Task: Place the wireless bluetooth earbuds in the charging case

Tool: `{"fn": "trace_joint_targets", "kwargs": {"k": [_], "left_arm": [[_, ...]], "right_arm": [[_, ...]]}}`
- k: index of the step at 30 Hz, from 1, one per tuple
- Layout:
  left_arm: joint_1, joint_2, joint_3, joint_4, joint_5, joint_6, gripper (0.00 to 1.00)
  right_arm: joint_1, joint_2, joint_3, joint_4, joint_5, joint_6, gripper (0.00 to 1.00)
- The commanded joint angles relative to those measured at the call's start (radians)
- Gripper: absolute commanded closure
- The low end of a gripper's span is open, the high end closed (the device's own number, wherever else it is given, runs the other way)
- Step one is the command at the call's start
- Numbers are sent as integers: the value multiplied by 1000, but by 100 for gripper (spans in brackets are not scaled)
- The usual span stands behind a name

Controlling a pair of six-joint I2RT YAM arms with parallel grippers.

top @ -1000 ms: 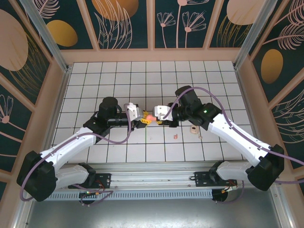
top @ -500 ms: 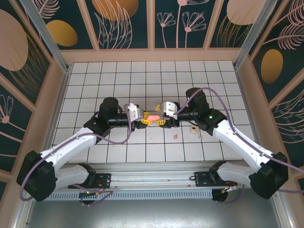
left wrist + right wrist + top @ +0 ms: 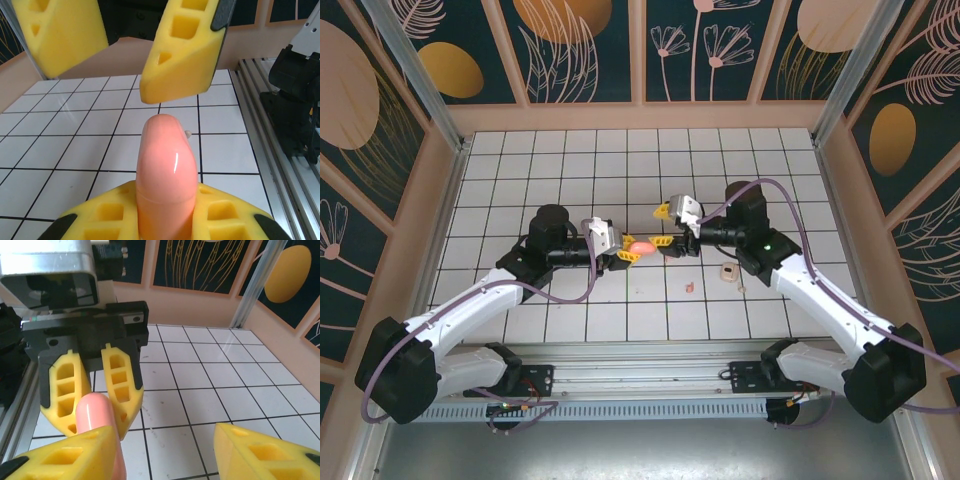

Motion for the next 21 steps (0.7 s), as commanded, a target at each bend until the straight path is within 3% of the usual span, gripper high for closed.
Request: {"fn": "trace_joint_targets", "kwargs": {"k": [1, 21], "left_arm": [[-5, -5, -1, 28, 17, 2, 85], [-4, 6, -9, 53, 14, 1, 85]], "right_arm": [[-33, -38, -18, 82, -1, 61, 45], [-85, -49, -53, 133, 99, 158, 45]]}}
